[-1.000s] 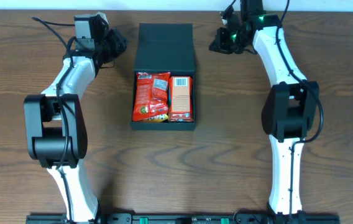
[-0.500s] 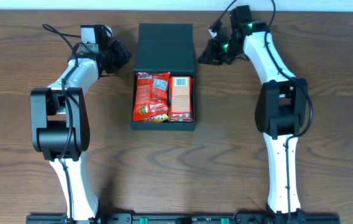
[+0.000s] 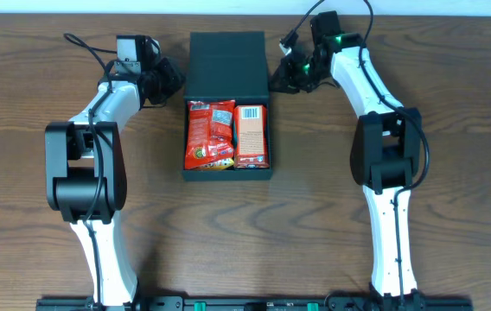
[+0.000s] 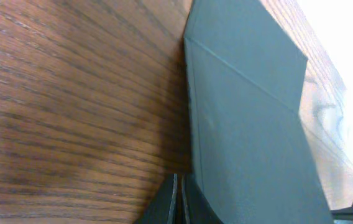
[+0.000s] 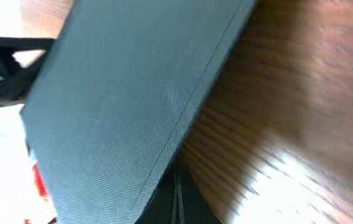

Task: Pack container
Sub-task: 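Push the black box lid closed with both grippers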

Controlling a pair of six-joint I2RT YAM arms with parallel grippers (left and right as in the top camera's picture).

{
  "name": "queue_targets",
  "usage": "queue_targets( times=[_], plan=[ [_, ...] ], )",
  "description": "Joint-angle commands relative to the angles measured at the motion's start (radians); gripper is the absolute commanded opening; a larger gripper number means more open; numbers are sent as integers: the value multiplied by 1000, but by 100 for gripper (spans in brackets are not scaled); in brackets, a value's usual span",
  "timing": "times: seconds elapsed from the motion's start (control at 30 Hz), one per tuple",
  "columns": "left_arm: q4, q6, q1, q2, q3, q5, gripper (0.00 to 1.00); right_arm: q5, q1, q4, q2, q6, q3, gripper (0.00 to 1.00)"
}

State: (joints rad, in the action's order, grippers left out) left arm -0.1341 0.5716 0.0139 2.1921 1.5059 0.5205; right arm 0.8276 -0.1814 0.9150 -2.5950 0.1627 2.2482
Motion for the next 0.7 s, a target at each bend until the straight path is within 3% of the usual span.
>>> queue_targets(
  times=[0.0,0.67],
  plan=[
    [-12,-18,-1,7,8,4,6,173,-2,-32,-13,-21,1,2],
    [82,12,-15,7,8,50,6,334,23,-70,-13,-41,1,1]
  ],
)
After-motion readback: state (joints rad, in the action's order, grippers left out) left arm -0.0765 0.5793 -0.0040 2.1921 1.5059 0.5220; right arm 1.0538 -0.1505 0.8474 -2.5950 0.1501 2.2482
